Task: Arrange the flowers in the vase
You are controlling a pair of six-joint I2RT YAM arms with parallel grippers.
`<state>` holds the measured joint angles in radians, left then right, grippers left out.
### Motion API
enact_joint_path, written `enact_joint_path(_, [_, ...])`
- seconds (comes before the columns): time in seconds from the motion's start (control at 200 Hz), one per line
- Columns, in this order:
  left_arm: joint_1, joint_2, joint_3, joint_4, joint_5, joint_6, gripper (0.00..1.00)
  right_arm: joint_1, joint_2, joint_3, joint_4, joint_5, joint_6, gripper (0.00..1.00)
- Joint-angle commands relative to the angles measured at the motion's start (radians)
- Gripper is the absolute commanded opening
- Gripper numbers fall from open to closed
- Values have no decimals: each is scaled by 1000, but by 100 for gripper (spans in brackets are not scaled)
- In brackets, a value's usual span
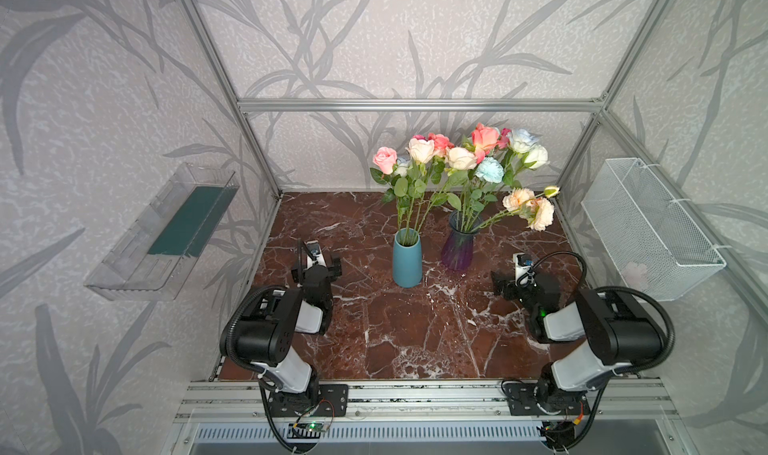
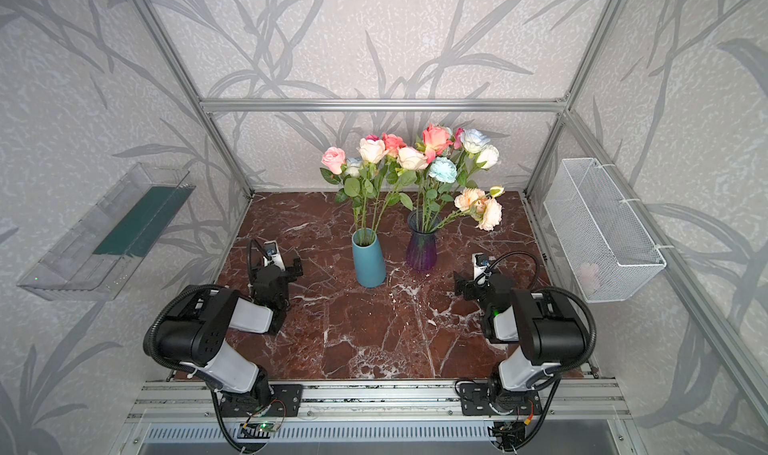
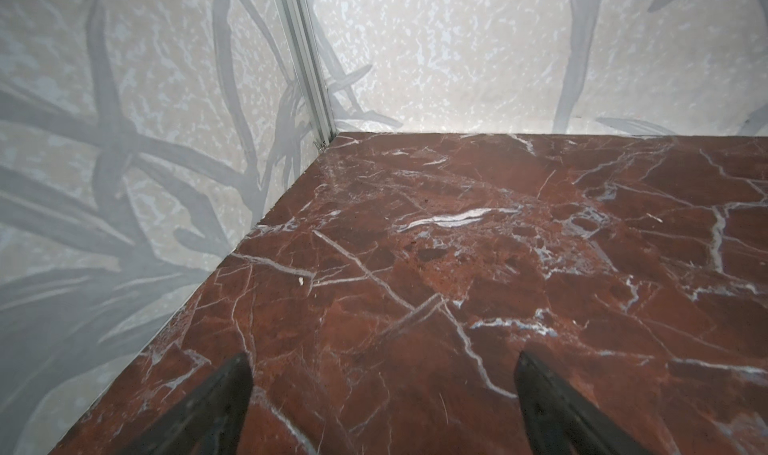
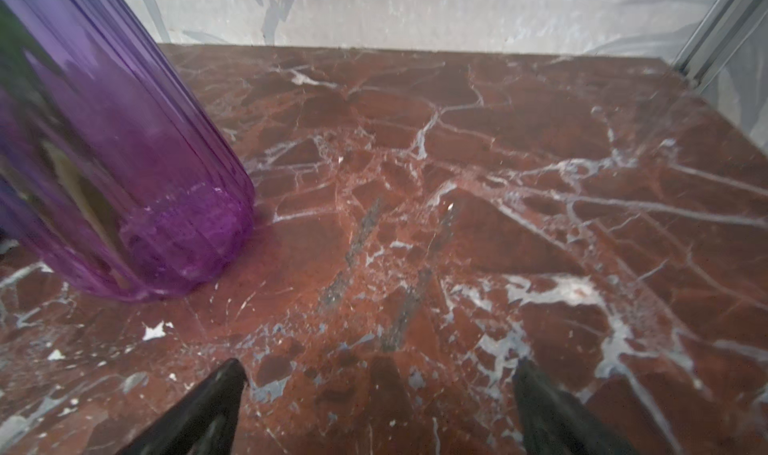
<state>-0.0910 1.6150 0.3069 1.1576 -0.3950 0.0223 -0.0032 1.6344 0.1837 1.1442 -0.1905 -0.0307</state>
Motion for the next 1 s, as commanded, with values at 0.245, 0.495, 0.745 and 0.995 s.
enact_joint_path(0.245, [46, -32, 52, -144, 7, -64, 99, 73, -51, 165, -121, 244, 5, 99])
enact_joint_path(0.495, [46, -31, 52, -143, 4, -62, 99, 117, -52, 184, -156, 299, -36, 99])
enact_joint_path(0.745, [91, -46, 73, -214, 202, -56, 99, 118, -50, 180, -145, 301, -38, 99])
enact_joint_path(0.995, [94, -46, 70, -210, 213, -55, 99, 118, -50, 180, -144, 301, -37, 99])
